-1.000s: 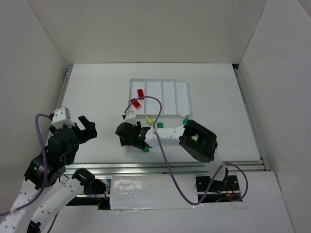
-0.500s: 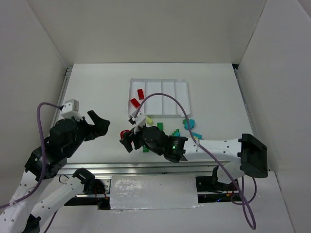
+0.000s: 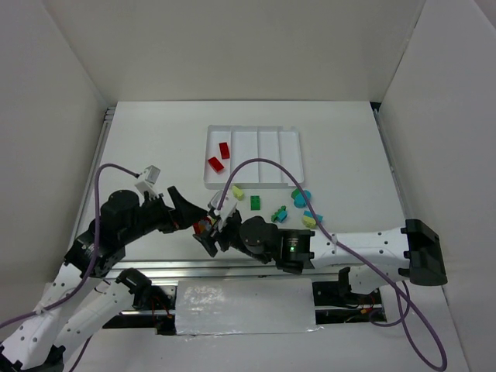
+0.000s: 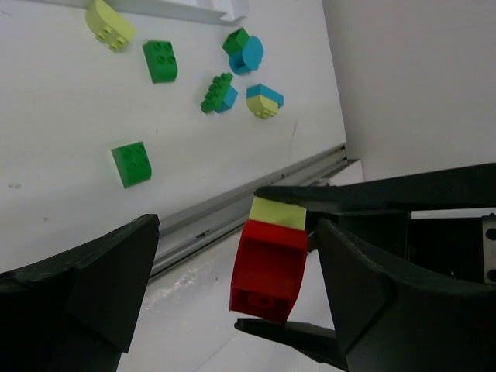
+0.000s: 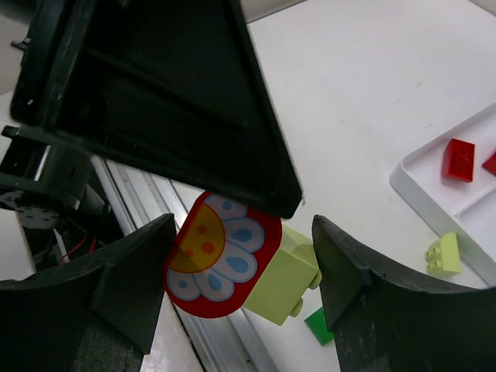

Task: Sort the legos into containers by color

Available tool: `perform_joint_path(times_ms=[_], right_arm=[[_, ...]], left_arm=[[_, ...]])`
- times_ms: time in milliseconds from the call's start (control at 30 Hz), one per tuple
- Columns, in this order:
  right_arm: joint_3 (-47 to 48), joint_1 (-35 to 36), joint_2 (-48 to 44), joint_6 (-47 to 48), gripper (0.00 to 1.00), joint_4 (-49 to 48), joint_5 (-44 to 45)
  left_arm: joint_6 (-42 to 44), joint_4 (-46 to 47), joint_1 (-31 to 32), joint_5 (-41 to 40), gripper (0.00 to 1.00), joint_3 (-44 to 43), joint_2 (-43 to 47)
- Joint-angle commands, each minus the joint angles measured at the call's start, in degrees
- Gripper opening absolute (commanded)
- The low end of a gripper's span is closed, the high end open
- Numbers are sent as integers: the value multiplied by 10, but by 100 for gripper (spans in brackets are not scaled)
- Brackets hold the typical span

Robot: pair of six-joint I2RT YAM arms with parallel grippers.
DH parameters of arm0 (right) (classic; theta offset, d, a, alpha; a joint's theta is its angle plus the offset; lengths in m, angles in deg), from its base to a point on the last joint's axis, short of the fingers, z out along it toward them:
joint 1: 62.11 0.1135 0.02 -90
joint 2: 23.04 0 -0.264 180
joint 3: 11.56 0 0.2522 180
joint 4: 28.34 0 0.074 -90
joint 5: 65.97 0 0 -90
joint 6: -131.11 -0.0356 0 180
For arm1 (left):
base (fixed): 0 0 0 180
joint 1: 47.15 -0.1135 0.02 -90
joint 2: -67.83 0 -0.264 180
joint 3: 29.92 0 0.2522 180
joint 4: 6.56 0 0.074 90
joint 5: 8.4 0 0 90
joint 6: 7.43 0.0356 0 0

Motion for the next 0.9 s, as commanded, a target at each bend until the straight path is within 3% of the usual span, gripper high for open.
perform_joint_path(times_ms=[0,200,367,500,600,700,733,767,800,833,867], right_arm=[[20,3,-1,28,24,-18,35],[23,3,-7,30,25,-22,27],[37,3,5,32,25,-22,38],[55,3,22,32,25,-15,49],[69,2,32,31,25,-8,45],[74,2,35,30,26,-9,35],[75,3,37,27,33,-3,27],[78,2,37,25,47,2,21],[79,1,37,15,67,8,16],[80,0,37,10,93,22,5],[82,-2,36,5,100,30,-7]], left_arm=[[-22,65,2,74,95,7,11],[-33,106,2,123,86,37,25],[-48,157,3,166,60,66,25],[-43,173,3,184,59,74,24],[-39,185,3,198,42,81,23],[-22,183,3,197,12,76,21],[-17,178,2,195,0,69,21],[-4,173,2,188,0,65,22],[3,161,2,182,0,59,23],[9,156,2,175,0,48,26],[20,153,2,165,0,44,28]])
